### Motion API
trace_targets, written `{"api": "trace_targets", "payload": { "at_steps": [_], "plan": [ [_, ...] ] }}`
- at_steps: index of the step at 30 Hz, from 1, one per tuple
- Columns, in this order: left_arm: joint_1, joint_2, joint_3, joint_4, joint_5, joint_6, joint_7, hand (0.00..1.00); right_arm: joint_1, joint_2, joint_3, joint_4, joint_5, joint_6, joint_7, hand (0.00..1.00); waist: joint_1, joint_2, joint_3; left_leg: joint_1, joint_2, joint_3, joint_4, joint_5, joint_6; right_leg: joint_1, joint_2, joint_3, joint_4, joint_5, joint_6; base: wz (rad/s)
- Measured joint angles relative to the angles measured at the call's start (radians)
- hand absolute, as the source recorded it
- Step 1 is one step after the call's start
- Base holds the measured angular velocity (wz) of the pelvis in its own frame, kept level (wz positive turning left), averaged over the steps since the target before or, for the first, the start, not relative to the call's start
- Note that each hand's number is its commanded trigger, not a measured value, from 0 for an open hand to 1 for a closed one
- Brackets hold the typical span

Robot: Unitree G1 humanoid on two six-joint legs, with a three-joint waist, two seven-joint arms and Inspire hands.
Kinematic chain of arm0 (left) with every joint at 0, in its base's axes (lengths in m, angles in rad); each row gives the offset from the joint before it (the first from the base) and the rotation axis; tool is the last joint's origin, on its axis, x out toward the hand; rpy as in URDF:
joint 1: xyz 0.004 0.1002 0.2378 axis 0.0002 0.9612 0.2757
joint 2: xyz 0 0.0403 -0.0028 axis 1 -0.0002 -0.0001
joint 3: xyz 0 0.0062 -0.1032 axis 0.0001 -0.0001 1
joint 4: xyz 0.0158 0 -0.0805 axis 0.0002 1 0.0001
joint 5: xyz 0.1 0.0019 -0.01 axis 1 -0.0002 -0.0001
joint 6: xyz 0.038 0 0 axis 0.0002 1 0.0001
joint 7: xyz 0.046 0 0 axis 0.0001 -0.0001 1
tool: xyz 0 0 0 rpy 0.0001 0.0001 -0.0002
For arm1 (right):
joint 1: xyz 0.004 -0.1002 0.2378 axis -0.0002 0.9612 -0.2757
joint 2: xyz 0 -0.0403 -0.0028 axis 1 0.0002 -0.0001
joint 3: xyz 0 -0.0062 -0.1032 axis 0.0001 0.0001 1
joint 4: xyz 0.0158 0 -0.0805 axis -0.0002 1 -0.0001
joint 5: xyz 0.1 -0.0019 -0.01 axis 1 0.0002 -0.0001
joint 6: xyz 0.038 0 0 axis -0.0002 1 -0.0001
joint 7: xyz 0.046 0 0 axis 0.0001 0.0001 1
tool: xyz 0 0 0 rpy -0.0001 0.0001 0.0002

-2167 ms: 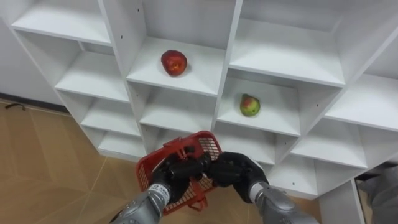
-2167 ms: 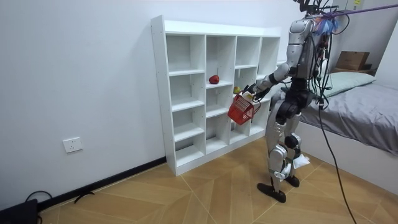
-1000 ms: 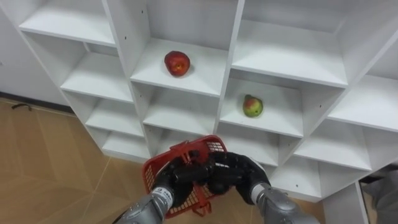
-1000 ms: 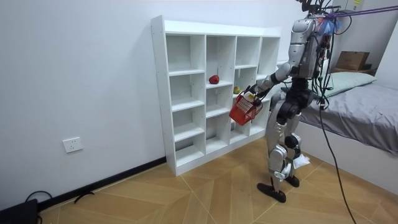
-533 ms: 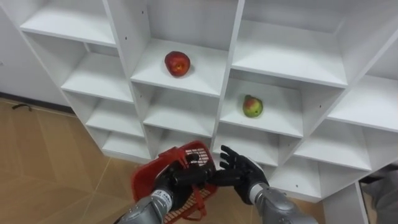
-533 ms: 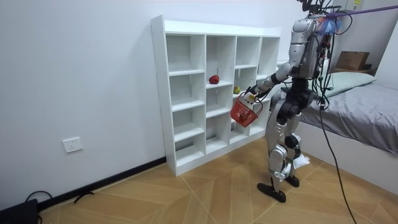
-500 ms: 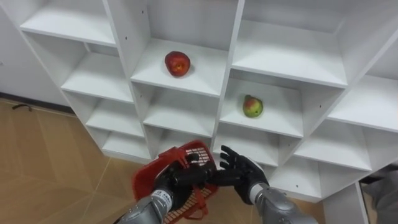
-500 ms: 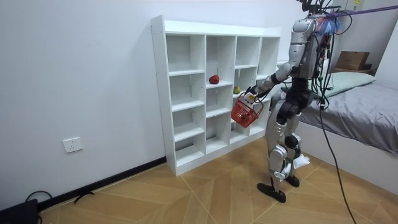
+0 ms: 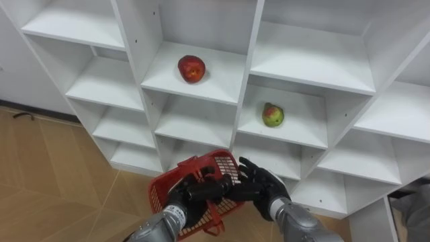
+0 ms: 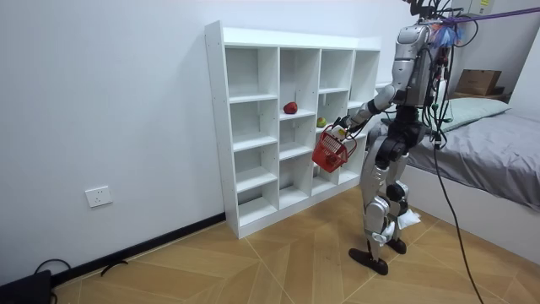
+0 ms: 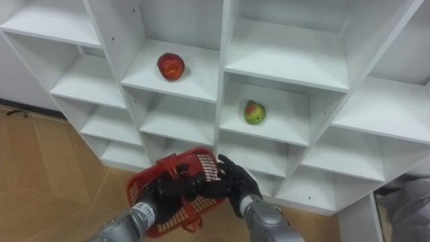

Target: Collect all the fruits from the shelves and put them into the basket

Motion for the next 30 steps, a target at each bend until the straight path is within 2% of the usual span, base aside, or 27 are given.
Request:
{"api": "trace_targets", "payload": {
  "at_steps": [7,9,12,15,17,21,25,30],
  "plan": [
    [0.007,-0.001,0.001,0.000,0.011,-0.002,-0.001,1.00,0.000,0.001,-0.014,-0.001,-0.014,-0.001,0.004,0.00,-0.001,0.000,-0.0003,0.016,-0.001,0.000,-0.006,0.000,0.000,0.014,0.000,0.002,-0.002,-0.002,0.001,0.00],
    [0.013,-0.002,0.006,-0.001,0.010,-0.003,-0.001,1.00,0.001,0.002,-0.022,-0.010,-0.071,-0.001,0.003,0.00,0.000,0.001,-0.0005,0.016,-0.001,0.002,-0.006,0.000,0.000,0.013,0.000,0.003,-0.002,-0.002,0.001,0.00],
    [0.030,-0.003,0.025,-0.002,0.013,-0.014,-0.005,1.00,0.022,-0.003,-0.029,-0.117,-0.195,0.002,0.001,0.00,-0.004,0.002,-0.0006,0.012,0.000,0.003,-0.007,0.000,0.000,0.011,0.000,0.001,-0.002,-0.002,0.001,0.00],
    [0.037,-0.001,0.057,-0.004,0.011,-0.036,-0.040,1.00,0.026,-0.020,-0.036,-0.192,-0.294,0.002,0.000,0.00,0.005,0.004,-0.0021,0.014,-0.001,0.002,-0.009,0.000,0.000,0.011,0.000,0.002,-0.002,-0.002,0.001,0.00],
    [0.066,0.000,0.093,-0.003,0.011,-0.054,-0.075,1.00,0.051,-0.029,-0.042,-0.266,-0.348,0.004,0.002,0.00,0.010,0.010,-0.0059,0.026,0.000,0.005,-0.018,0.000,0.000,0.016,0.001,0.010,0.001,-0.002,0.001,-0.07],
    [0.121,0.009,0.128,0.003,0.011,-0.070,-0.081,1.00,0.056,-0.052,-0.044,-0.346,-0.342,0.008,0.004,0.00,0.008,0.012,-0.0072,0.030,0.000,0.007,-0.019,0.000,0.000,0.019,0.001,0.009,0.001,-0.002,0.002,-0.02],
    [0.188,0.040,0.131,0.014,0.057,-0.060,-0.078,1.00,0.057,-0.065,-0.068,-0.442,-0.323,-0.005,0.024,0.00,0.010,0.010,-0.0076,0.031,0.001,0.010,-0.017,0.000,0.000,0.019,0.002,0.011,0.000,-0.002,0.002,-0.01],
    [0.196,0.048,0.132,0.092,0.169,-0.058,-0.079,1.00,0.058,-0.062,-0.065,-0.451,-0.320,-0.004,0.093,0.00,0.031,-0.002,-0.0093,0.028,0.001,0.013,-0.018,0.000,0.000,0.019,0.003,0.023,0.000,-0.002,0.002,-0.02]
  ]
}}
